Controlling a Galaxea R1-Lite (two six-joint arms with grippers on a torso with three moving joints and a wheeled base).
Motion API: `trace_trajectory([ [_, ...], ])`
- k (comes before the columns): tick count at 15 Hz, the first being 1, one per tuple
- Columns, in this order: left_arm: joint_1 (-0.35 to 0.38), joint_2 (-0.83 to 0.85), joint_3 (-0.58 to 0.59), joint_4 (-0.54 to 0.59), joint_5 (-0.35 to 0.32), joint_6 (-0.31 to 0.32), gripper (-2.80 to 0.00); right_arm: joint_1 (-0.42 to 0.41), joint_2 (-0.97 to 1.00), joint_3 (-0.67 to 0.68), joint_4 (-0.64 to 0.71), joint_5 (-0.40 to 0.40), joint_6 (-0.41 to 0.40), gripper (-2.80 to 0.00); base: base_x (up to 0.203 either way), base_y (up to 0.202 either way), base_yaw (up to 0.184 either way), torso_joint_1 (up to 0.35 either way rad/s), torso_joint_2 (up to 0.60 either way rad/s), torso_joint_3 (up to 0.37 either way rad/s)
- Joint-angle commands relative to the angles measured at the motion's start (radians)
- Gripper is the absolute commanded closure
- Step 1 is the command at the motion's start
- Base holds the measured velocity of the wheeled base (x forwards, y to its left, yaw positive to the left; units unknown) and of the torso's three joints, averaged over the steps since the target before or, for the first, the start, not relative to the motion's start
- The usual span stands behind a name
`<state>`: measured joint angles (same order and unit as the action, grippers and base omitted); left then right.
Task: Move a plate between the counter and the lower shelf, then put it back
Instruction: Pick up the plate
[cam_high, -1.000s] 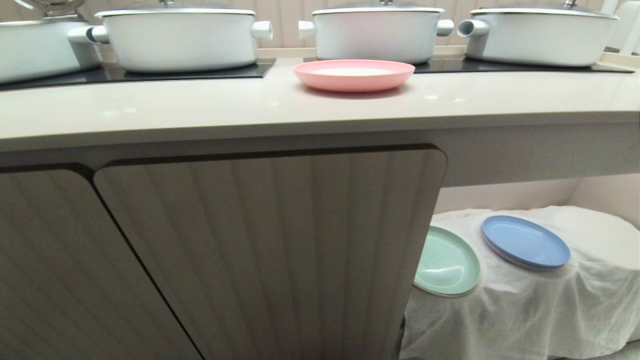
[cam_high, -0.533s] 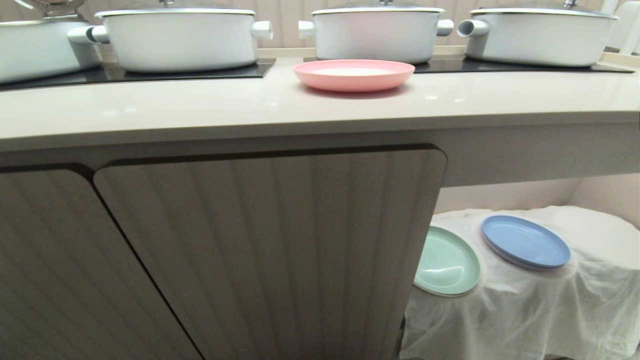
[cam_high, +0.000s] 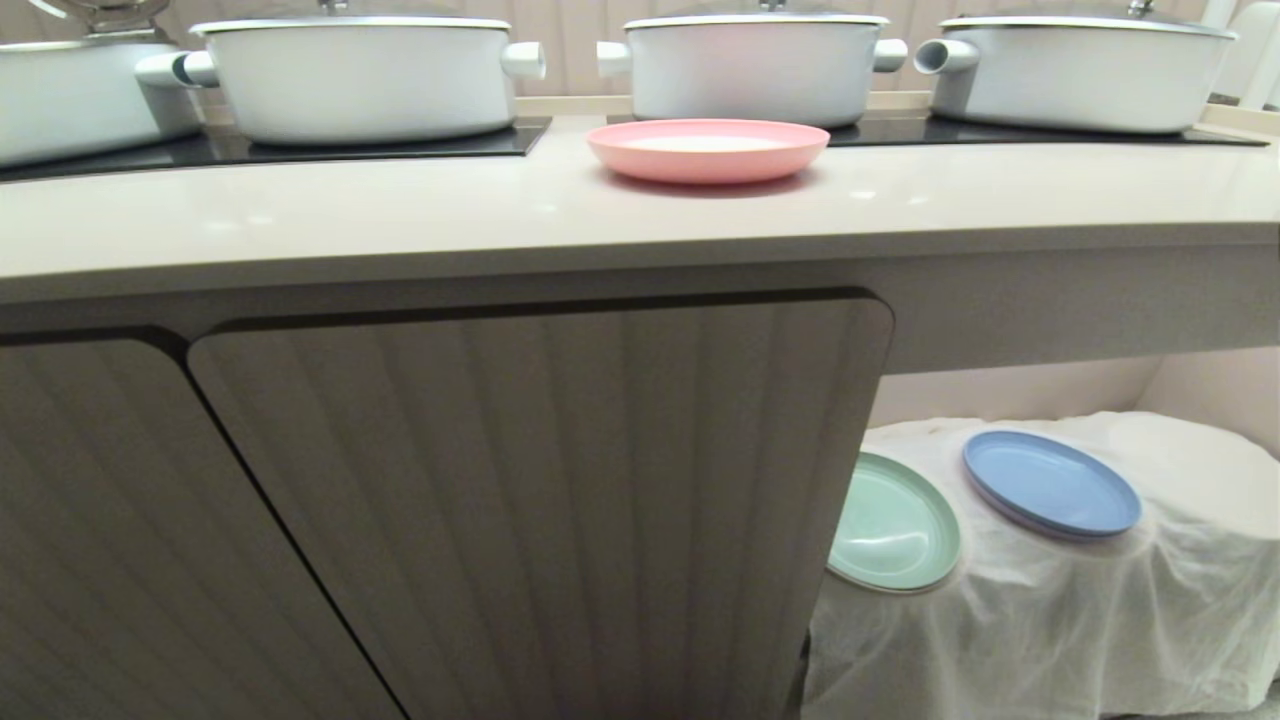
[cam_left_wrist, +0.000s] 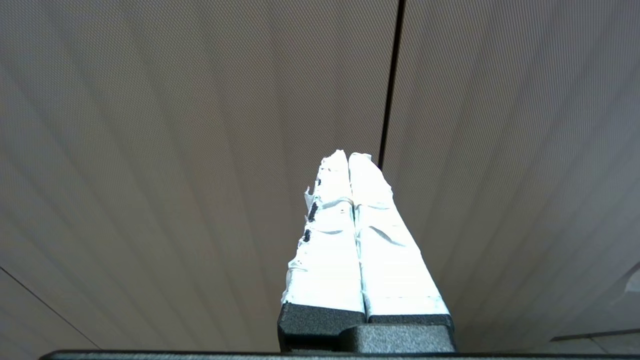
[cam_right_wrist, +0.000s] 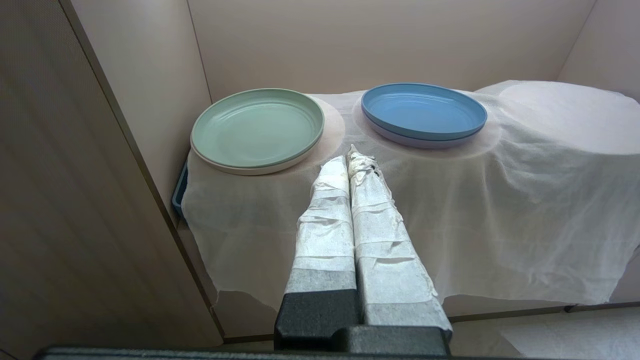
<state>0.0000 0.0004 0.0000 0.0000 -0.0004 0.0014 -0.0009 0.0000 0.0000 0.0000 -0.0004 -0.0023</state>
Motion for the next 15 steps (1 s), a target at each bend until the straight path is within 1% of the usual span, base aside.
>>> trace_trajectory([
  [1, 0.000, 0.000, 0.000, 0.000, 0.000, 0.000, 0.00, 0.001, 0.000, 0.000, 0.000, 0.000, -0.001, 0.00, 0.000, 0.000, 0.000, 0.000, 0.00, 0.000],
  [4, 0.000, 0.000, 0.000, 0.000, 0.000, 0.000, 0.00, 0.001, 0.000, 0.000, 0.000, 0.000, -0.001, 0.00, 0.000, 0.000, 0.000, 0.000, 0.00, 0.000],
  [6, 0.000, 0.000, 0.000, 0.000, 0.000, 0.000, 0.00, -0.001, 0.000, 0.000, 0.000, 0.000, -0.001, 0.00, 0.000, 0.000, 0.000, 0.060, -0.14, -0.111],
  [15, 0.000, 0.000, 0.000, 0.000, 0.000, 0.000, 0.00, 0.001, 0.000, 0.000, 0.000, 0.000, -0.001, 0.00, 0.000, 0.000, 0.000, 0.166, -0.43, -0.271],
])
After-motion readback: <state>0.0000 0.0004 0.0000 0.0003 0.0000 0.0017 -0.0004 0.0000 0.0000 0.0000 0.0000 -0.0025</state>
